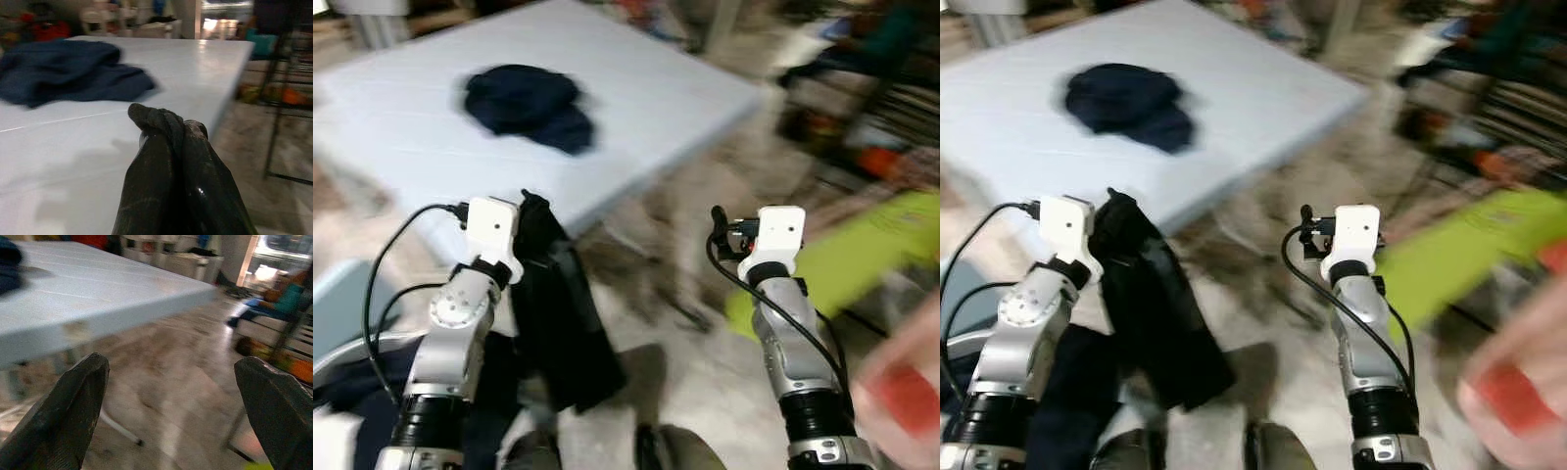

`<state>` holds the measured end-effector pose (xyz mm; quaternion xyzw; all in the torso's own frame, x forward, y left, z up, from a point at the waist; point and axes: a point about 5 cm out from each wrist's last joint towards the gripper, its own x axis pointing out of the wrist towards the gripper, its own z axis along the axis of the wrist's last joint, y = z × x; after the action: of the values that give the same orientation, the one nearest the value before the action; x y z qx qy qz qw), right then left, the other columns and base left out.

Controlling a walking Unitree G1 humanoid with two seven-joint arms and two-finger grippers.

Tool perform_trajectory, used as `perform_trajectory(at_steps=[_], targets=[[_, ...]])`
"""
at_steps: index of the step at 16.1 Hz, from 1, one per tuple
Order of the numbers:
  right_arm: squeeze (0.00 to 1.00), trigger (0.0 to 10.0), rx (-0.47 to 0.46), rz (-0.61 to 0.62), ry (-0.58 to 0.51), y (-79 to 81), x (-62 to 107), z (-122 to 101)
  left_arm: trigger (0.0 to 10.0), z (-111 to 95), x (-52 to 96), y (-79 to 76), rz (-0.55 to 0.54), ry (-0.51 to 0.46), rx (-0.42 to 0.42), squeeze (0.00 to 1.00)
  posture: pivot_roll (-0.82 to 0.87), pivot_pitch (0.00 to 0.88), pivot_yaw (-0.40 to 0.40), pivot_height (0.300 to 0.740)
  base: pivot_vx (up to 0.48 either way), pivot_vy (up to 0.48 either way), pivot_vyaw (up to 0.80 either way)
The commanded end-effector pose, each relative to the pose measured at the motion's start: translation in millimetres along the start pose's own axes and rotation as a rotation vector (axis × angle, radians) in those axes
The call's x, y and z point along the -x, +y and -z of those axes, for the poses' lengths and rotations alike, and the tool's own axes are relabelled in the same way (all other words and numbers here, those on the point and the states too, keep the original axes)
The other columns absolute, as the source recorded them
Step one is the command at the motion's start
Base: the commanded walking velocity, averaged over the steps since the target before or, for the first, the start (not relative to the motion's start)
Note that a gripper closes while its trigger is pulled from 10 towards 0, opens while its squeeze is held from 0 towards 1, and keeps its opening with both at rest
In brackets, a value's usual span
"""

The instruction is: Hang hanger

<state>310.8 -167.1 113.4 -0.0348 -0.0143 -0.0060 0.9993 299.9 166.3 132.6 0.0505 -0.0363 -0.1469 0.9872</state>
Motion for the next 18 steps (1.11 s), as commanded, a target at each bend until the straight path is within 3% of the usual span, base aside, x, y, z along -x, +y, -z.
perform_trajectory(at_steps=[1,4,8,13,18], targets=[[0.0,10.0,0.008,0.014,0.02,-4.4,-0.4,4.0,10.0,-11.9,-2.6,-1.3,0.01,-0.048,-0.003,0.0,0.0,0.099,-0.025,0.74,0.0,-0.36,-0.4],[0.0,10.0,0.013,0.013,0.02,-4.5,-0.8,4.3,10.0,-12.1,-3.0,-1.1,0.005,-0.049,0.008,0.0,0.0,0.095,-0.026,0.74,0.0,-0.382,0.0],[0.0,10.0,0.019,0.01,0.021,-3.3,-0.9,5.3,10.0,-11.6,-4.8,1.7,-0.027,-0.045,0.038,0.0,0.0,0.093,-0.026,0.74,0.0,0.0,0.0],[0.0,10.0,0.012,0.009,0.021,-1.8,-2.0,4.3,10.0,-11.2,-5.0,3.4,-0.023,-0.041,0.056,0.0,0.0,0.094,-0.027,0.74,0.0,0.439,0.0],[0.0,10.0,0.007,0.001,0.023,2.4,-2.4,5.0,10.0,-11.7,-5.9,3.8,-0.022,-0.041,0.05,0.0,0.0,0.092,-0.029,0.74,0.0,0.478,-0.77]])
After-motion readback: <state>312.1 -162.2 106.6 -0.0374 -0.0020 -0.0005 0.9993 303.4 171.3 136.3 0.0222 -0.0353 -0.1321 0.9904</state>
